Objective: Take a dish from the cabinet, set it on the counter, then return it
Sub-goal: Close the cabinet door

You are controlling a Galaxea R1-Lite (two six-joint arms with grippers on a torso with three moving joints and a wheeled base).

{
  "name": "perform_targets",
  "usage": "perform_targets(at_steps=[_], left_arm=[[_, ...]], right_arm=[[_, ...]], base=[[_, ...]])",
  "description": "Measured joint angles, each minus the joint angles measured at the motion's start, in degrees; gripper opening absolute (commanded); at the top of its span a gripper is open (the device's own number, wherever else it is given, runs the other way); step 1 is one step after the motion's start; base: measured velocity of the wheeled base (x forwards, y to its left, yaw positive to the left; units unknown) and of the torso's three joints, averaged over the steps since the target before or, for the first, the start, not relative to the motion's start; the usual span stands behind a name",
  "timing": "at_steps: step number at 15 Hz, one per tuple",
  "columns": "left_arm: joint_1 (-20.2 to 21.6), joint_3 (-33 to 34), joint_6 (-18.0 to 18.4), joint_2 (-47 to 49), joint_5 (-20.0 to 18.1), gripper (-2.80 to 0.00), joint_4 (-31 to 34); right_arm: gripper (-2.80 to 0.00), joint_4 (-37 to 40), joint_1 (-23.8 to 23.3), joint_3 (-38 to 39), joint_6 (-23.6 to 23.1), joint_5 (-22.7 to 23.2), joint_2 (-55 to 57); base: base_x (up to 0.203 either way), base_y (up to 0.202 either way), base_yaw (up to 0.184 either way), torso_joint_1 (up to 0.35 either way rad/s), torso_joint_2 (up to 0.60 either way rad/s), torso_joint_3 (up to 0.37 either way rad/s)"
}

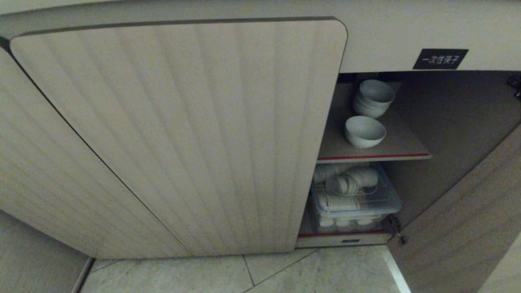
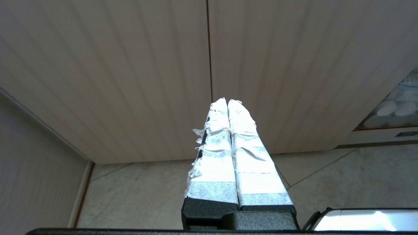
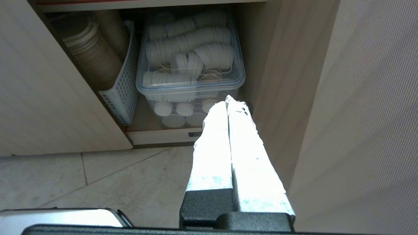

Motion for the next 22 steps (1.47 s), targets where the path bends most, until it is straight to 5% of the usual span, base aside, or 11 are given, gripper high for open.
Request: perform_targets(at_steps=[10, 22], left_arm=[[0.0, 0.0, -1.16, 0.0, 0.22, -2.8, -0.13], [0.0, 0.0, -1.15, 0.0, 0.29, -2.8, -0.13]], right_arm=[[-2.8, -0.11, -0.02, -0.01, 0.46, 0.06, 0.0], [-2.8, -0.09, -0.02, 0.0, 0.39, 0.05, 0.0]], base=[[-0.007, 0.0, 0.0, 0.001, 0.0, 0.0], [-0.19, 0.0, -0.001, 0.002, 0.0, 0.003]])
